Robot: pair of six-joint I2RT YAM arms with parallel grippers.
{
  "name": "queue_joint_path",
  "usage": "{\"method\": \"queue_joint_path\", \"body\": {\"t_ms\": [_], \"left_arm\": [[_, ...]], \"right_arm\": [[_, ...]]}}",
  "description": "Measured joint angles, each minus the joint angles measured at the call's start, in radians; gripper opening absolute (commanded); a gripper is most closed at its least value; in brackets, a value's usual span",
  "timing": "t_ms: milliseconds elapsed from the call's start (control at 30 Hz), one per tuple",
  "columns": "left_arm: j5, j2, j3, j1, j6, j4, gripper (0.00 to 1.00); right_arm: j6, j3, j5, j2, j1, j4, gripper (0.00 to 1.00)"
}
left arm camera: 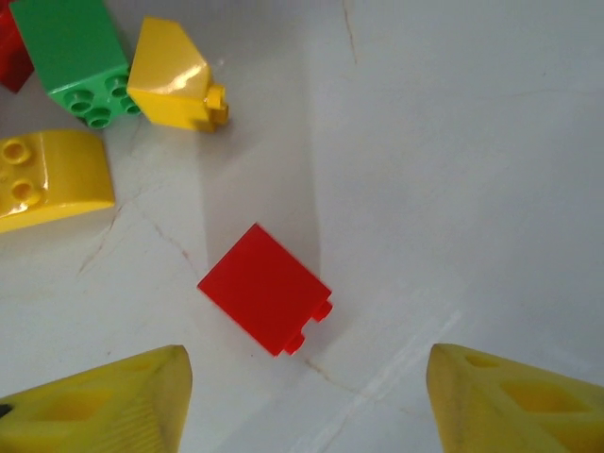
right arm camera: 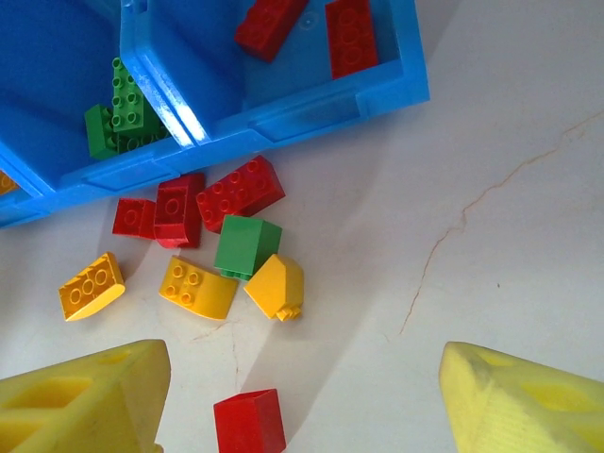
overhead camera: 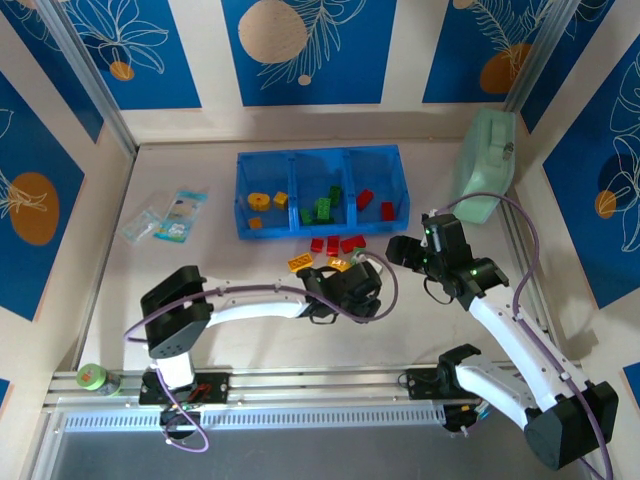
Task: Sort the legos into containers by color
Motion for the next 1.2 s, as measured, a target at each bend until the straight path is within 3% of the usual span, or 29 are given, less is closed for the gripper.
{"method": "queue_joint_path", "body": {"t_ms": [533,967,1200], "left_arm": [[0.02,0.184,0.101,0.051,-0.105,-0.078,0.67],[0.041,0.241,0.152,0.064,-0.113,-0.078,0.38],[0.033,0.241,0.177,0.074,-0.102,-0.093,0.35]], "right_arm": [[0.0,-0.056,-0.003,-0.064,-0.056,-0.022,0.76],[0.0,-0.087,-0.026,-0.096,-0.113,-0.018,0.76],[0.0,-0.111,-0.033,-0.128,-0.163,-0.017,0.76]]}}
